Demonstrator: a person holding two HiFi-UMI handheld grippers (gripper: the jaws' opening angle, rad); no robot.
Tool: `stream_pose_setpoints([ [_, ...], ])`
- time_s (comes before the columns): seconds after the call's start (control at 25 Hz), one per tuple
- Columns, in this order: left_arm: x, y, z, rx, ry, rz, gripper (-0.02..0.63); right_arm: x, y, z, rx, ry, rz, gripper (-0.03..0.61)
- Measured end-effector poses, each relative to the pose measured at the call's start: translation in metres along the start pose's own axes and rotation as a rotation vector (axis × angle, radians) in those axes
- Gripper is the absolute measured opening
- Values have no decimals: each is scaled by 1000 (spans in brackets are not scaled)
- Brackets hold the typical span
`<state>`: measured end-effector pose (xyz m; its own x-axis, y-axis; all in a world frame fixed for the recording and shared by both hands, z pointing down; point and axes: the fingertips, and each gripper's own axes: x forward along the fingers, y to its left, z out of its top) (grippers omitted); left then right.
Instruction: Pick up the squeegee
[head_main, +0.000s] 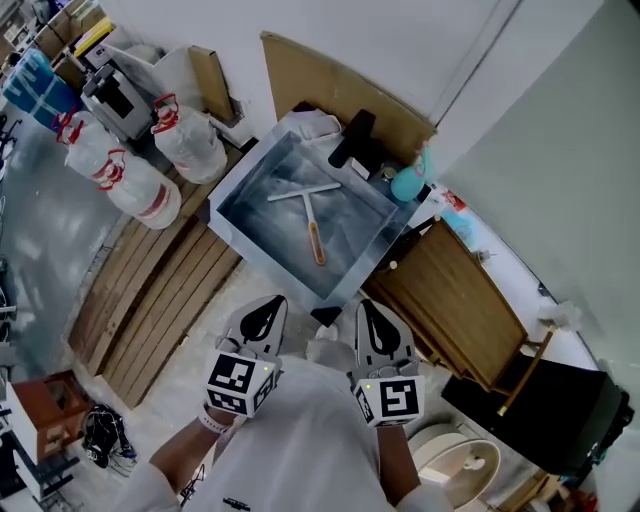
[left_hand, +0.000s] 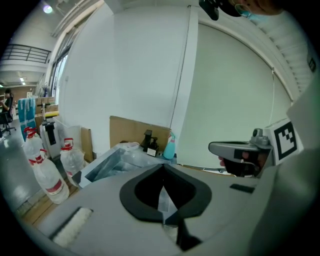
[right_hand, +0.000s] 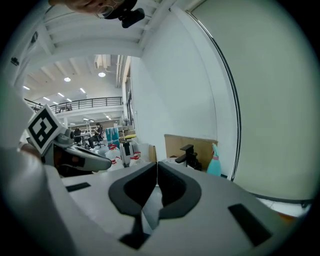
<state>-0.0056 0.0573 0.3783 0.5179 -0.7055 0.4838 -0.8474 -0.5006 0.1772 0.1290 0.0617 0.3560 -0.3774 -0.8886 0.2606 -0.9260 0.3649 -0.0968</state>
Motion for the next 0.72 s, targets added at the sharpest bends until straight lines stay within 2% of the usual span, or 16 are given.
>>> stream_pose_setpoints([
  [0.36,36,15,26,-5,19,-41,5,30,-18,12,15,41,-36,6],
  [0.72,72,36,21,-2,84,-83,5,59,-21,8,40,60,-72,6],
])
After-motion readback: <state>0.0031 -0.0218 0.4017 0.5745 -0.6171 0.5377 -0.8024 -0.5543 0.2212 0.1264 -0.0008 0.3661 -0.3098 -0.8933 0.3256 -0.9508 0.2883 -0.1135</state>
